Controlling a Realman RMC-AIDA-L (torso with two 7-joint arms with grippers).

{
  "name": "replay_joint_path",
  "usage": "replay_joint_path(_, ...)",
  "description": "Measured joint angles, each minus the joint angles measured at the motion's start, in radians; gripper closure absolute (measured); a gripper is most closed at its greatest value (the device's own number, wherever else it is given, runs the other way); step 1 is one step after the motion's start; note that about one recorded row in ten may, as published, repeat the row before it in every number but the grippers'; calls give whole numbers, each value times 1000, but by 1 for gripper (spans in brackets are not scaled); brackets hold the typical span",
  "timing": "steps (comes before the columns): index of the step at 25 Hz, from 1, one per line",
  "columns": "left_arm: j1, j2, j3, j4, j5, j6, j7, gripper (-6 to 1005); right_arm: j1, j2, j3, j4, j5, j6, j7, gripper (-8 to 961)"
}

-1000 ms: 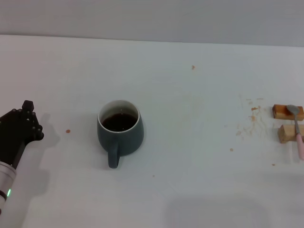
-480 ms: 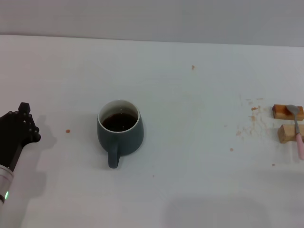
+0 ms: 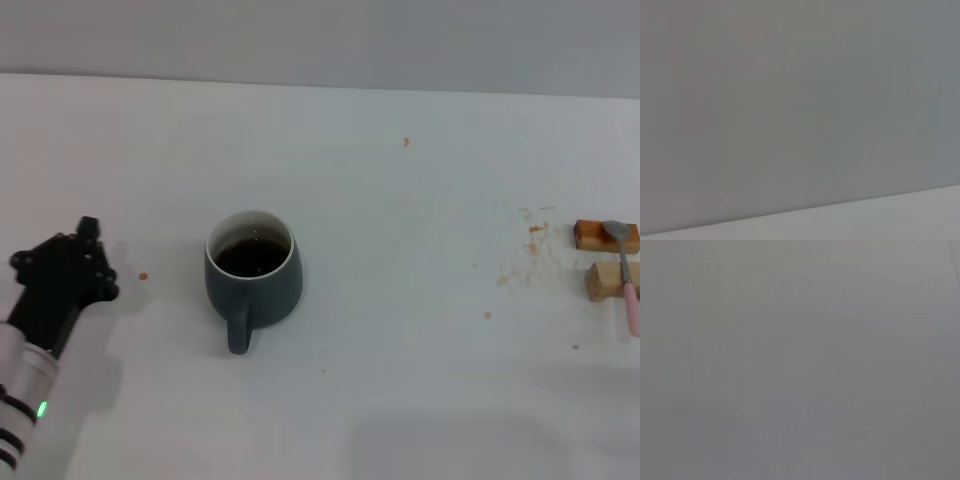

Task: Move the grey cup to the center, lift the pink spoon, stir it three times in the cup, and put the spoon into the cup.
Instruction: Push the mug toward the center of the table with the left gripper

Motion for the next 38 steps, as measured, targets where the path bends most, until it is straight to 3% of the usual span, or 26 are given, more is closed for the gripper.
replay_joint_path(3,0,0,0,0,0,0,0,1001,-1,0,0,3,0,-2,0,201)
replay_joint_path(8,-29,-3,115,-35,3,-32,-45,1001,-1,0,-14,4,-2,-6,0,201)
replay_joint_path(14,-31,-3,126,-40,3,-33,-49,1001,-4,-2,-29,14,-2,-9,0,201)
replay_joint_path(16,-37,-5,172,-59,3,-42,-66,1001,-5,-1,-37,14,-2,-14,0,201)
replay_joint_path(38,-71,-5,261,-114,2,-84,-79,1001,-26,-1,-64,28,-2,-109,0,201)
